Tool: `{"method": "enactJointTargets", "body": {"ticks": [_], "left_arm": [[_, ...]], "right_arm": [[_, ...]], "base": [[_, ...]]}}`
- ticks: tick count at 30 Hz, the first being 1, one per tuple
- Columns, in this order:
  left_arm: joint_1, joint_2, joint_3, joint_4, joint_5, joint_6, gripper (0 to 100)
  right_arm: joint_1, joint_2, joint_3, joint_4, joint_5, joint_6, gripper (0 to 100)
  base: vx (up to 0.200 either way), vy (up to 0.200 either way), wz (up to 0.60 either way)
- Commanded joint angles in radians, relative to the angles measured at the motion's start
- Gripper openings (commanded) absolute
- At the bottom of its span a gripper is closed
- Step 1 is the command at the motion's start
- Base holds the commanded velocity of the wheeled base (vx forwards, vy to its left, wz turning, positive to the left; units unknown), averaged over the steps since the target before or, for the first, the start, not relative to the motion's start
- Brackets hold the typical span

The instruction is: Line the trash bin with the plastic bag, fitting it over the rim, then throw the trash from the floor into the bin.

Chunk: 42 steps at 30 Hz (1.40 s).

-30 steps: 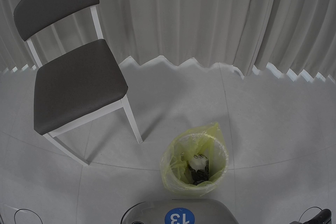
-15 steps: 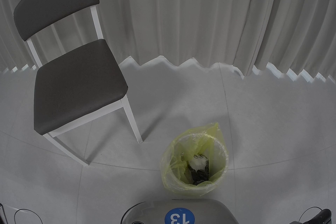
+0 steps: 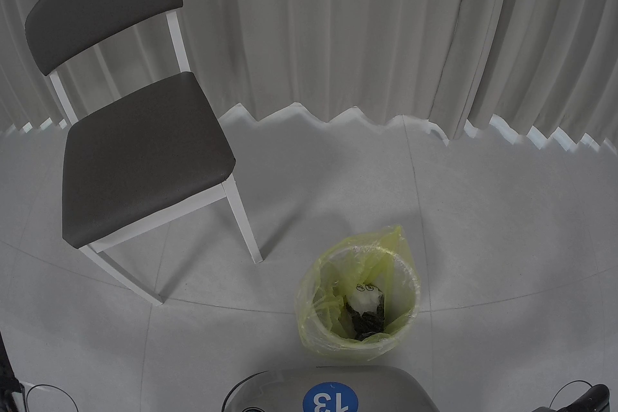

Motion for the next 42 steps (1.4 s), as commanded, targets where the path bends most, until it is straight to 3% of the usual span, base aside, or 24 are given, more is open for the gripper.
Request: {"method": "enactJointTargets", "body": {"ticks": [1,5,11,24,29,36,42], "left_arm": [[0.000,-0.014,0.018,0.013,-0.046,0.006,100],[0.000,-0.014,0.018,0.022,-0.101,0.018,100],[0.000,-0.014,0.018,0.042,-0.152,0.049,100],[0.000,-0.014,0.018,0.094,-0.164,0.077,100],[0.000,-0.014,0.018,0.092,-0.164,0.088,100],[0.000,-0.014,0.018,0.086,-0.164,0.121,100],[0.000,-0.014,0.018,0.082,-0.164,0.150,100]], "right_arm": [[0.000,-0.009,0.017,0.114,0.068,0.051,100],[0.000,-0.009,0.017,0.248,0.177,0.065,100],[0.000,-0.009,0.017,0.363,0.257,0.052,100],[0.000,-0.009,0.017,0.616,0.307,0.005,100],[0.000,-0.007,0.017,0.617,0.317,0.011,100],[0.000,-0.009,0.017,0.627,0.430,0.013,100],[0.000,-0.009,0.017,0.620,0.461,0.008,100]], "base": [[0.000,0.000,0.00],[0.000,0.000,0.00],[0.000,0.000,0.00],[0.000,0.000,0.00],[0.000,0.000,0.00],[0.000,0.000,0.00],[0.000,0.000,0.00]]}}
